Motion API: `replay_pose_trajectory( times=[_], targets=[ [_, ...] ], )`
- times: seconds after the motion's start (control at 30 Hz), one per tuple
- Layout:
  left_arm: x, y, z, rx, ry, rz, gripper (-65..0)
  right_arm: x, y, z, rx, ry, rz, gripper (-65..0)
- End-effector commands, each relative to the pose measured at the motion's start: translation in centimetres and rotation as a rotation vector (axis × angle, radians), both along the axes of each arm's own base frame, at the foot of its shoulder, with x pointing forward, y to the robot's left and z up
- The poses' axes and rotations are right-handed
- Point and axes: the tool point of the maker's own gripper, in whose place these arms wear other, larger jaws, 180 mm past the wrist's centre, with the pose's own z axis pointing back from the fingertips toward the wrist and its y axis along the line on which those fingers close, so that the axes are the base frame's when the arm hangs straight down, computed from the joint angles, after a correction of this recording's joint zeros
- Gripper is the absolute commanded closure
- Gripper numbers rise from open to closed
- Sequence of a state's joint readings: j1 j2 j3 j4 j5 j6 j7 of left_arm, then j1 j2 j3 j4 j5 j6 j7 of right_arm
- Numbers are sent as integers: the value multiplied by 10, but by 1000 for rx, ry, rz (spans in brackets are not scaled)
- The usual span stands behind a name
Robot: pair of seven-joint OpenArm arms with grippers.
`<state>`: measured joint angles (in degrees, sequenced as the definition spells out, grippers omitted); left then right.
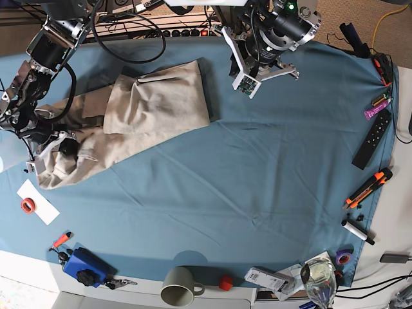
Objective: Fold the T-shirt properly
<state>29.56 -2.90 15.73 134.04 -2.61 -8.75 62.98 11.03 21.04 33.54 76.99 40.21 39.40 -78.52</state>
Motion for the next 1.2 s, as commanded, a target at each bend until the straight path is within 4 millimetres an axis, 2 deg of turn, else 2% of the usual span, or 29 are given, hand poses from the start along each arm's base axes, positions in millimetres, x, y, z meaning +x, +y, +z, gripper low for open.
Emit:
replay_pose_trajectory(
  times=[0.0,0.17,0.27,0.5,0.7,0.8,0.9,1.03,1.17],
  targets=[
    [2,-2,7,-15,-23,2,0,8,-3,20,-2,-53,16,0],
    [5,15,1,47,-20,64,0,9,22,50,87,-188,85,0],
    [7,25,-2,106,-25,84,0,-4,28,52,62,-194,113,0],
    [4,38,-7,159,-11,141,0,-35,57,57,85,-221,191,0],
    [-1,50,-12,198,16,193,0,-41,92,79,111,-314,250,0],
    [-3,62,-14,254,17,232,0,-41,107,74,139,-309,269,0],
    [-4,76,-16,312,10,261,0,-43,128,60,140,-263,324,0],
    [-6,85,-17,367,5,266,0,-43,148,35,48,-172,409,0],
    [-6,91,-16,400,0,273,0,-36,166,21,-53,-153,478,0]
  ],
)
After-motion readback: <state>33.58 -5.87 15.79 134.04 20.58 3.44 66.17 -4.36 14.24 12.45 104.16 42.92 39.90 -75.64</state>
